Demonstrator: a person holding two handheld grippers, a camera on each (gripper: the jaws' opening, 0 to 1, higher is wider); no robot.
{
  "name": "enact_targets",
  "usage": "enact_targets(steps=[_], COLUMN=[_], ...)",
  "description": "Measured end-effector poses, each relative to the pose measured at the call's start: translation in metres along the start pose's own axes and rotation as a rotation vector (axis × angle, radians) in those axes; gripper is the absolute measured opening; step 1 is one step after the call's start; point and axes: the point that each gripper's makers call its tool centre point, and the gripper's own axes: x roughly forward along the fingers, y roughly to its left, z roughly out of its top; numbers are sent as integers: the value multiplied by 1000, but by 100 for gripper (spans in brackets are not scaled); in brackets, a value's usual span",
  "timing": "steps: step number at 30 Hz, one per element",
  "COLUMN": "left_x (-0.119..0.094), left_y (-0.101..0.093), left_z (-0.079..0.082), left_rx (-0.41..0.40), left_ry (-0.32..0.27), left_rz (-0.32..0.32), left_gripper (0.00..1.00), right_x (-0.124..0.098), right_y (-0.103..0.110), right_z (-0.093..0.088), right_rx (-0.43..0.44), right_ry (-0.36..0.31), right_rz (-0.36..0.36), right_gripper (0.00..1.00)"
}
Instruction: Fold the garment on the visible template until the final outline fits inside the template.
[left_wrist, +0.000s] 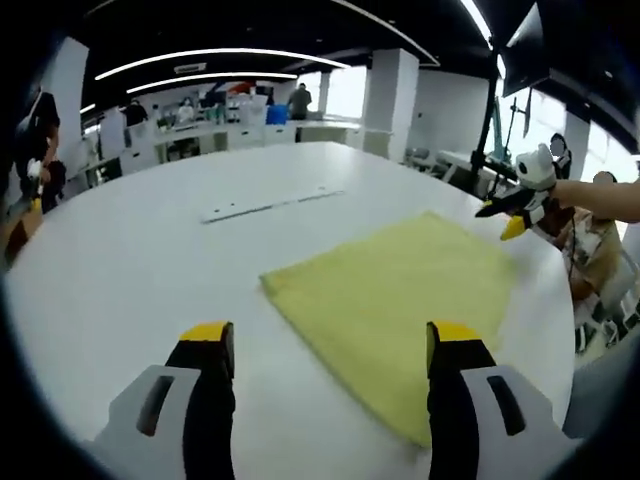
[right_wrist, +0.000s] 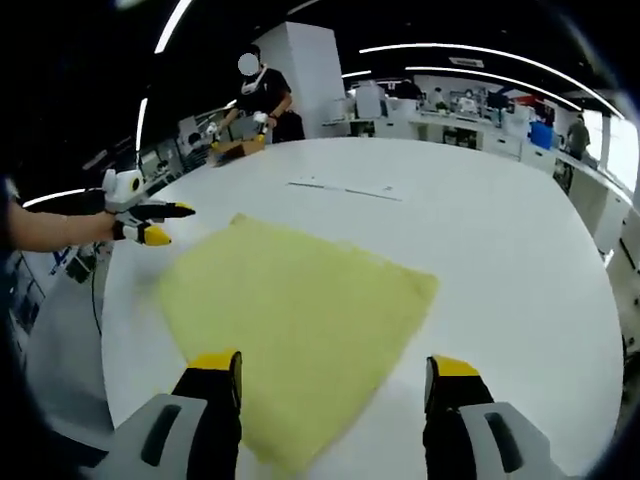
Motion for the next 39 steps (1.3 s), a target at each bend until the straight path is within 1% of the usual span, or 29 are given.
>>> enact_targets(steps=[3, 9, 13, 17, 21, 26, 28, 30, 32, 36, 39], left_x=[-5, -16, -19, -23, -25, -28, -29, -29, -30, -29, -28], left_y=[-9, -25, -35, -42, -44, -47, -47, -48, -50, -55, -57], left_z=[-7, -19, -29, -36, -44, -53, -57, -63, -66, -71, -73], left_rx=[-16, -19, -33, -56, -62, -82, -85, -101, -114, -117, -132], left_ry=[2, 1, 10, 2, 8, 23, 32, 46, 47, 59, 63], left_rz=[-23, -44, -66, -71, -72, -78, -79, -86, -93, -95, -105], left_gripper=[75, 71, 67, 63, 60, 50, 45, 41, 36, 32, 27], right_x=[-4, -14, -19, -23, -26, -28, -29, -29, -29, -29, -27], right_y=[6, 17, 22, 25, 27, 30, 31, 33, 33, 32, 31], right_z=[-8, -23, -31, -41, -52, -63, -66, -66, -67, -72, -73], right_rx=[9, 35, 52, 63, 95, 124, 129, 151, 158, 182, 211], right_ry=[8, 6, 5, 11, 16, 19, 17, 2, -4, -9, -29], right_rz=[9, 13, 14, 5, -3, -9, -11, -9, -9, -13, -15], right_gripper=[72, 68, 63, 60, 51, 40, 35, 31, 27, 20, 15])
